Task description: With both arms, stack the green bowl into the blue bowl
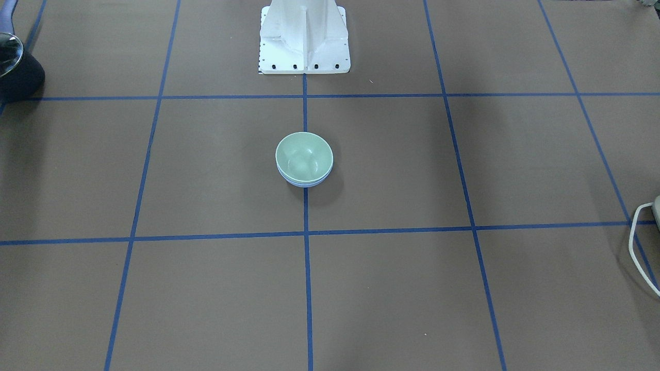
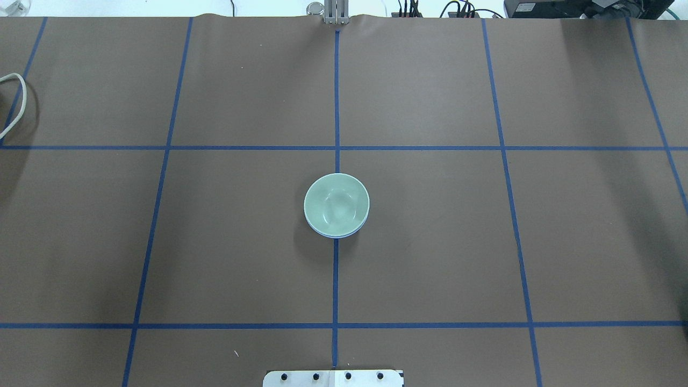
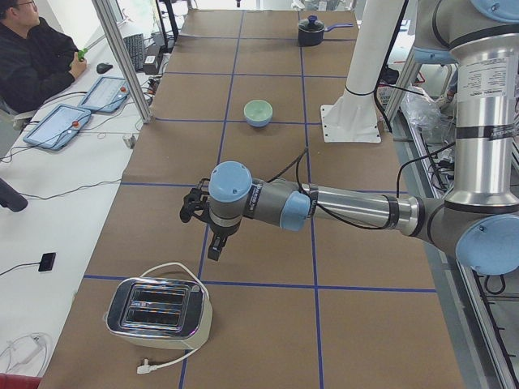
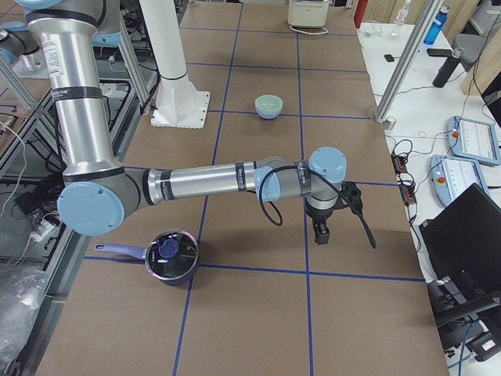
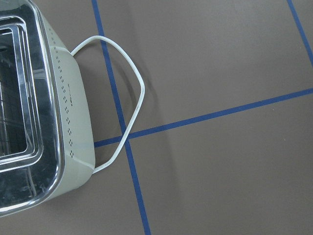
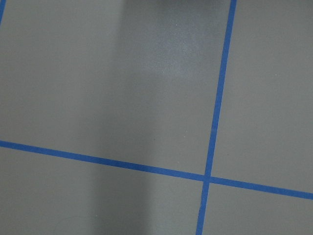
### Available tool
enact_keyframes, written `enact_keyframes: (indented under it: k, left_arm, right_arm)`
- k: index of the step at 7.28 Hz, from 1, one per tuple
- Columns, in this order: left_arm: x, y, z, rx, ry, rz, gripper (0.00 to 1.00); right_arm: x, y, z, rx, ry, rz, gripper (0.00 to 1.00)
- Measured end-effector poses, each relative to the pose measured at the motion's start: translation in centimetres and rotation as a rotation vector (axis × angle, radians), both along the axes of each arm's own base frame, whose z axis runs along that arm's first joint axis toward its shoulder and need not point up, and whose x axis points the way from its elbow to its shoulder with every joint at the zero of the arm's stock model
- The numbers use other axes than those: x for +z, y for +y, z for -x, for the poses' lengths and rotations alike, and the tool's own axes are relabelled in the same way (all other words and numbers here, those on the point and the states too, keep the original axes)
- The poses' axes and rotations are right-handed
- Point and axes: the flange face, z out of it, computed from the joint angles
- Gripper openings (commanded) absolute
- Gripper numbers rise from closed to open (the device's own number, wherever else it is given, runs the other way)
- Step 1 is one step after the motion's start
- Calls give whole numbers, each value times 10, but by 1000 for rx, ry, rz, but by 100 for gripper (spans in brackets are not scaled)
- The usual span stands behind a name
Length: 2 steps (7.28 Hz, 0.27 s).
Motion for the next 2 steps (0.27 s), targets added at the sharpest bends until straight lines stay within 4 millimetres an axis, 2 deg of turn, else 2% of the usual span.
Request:
enact_keyframes:
  k: [2]
  left_arm:
    - [0,0,0,-1,0,0,98]
  right_arm:
    - [-1,0,0,-1,0,-1,100]
